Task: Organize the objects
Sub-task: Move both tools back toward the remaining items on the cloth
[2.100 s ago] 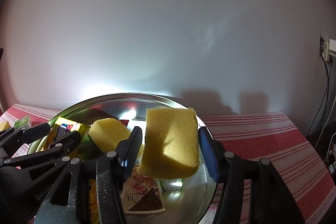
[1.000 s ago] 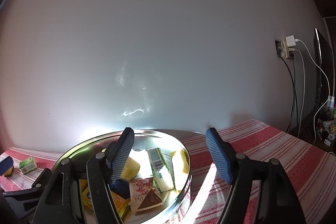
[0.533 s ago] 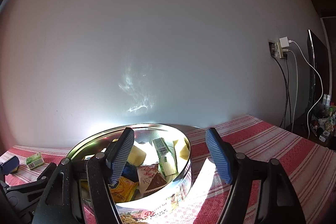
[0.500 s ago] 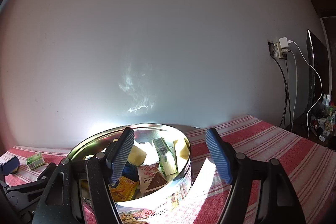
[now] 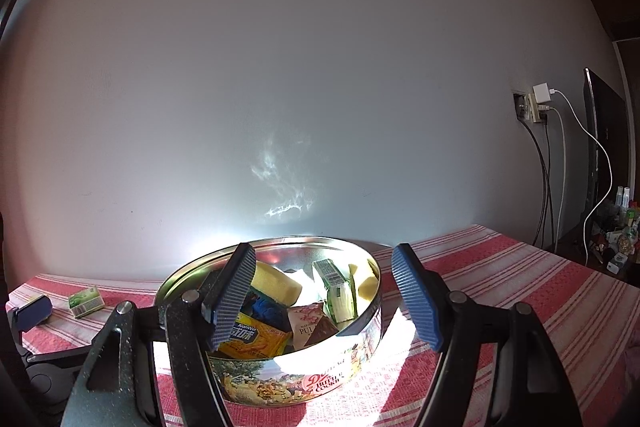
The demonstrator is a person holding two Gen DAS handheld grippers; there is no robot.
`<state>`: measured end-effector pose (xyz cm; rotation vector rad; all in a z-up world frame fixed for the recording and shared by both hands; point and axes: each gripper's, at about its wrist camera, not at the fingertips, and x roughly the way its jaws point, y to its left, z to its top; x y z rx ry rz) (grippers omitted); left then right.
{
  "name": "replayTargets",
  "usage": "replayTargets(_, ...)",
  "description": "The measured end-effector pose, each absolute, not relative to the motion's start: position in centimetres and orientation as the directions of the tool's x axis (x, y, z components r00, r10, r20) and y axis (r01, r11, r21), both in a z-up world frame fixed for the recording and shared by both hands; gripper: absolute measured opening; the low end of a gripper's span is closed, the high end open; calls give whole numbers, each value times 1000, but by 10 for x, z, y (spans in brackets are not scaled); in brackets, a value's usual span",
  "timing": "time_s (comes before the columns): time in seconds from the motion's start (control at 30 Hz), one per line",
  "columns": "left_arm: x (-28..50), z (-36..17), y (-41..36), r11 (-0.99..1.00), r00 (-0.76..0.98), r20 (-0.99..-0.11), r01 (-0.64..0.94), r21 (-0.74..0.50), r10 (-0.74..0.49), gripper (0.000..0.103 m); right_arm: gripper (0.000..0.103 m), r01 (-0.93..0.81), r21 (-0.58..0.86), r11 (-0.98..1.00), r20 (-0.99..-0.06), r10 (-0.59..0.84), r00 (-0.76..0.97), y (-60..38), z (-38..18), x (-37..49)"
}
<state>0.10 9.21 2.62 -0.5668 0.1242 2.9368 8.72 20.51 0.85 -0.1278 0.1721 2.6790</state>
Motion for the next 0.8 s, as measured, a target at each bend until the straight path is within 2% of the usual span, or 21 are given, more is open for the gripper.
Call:
replayTargets(0.43, -5, 23, 66, -988, -905, -407, -149, 26, 126, 103, 73, -394, 95, -914, -178, 374, -910, 175, 5, 71)
replayTargets(0.8, -14, 22, 33, -993, -911, -406, -105, 50, 76, 102, 73, -345, 103, -933, -185, 323, -928, 137, 3, 55)
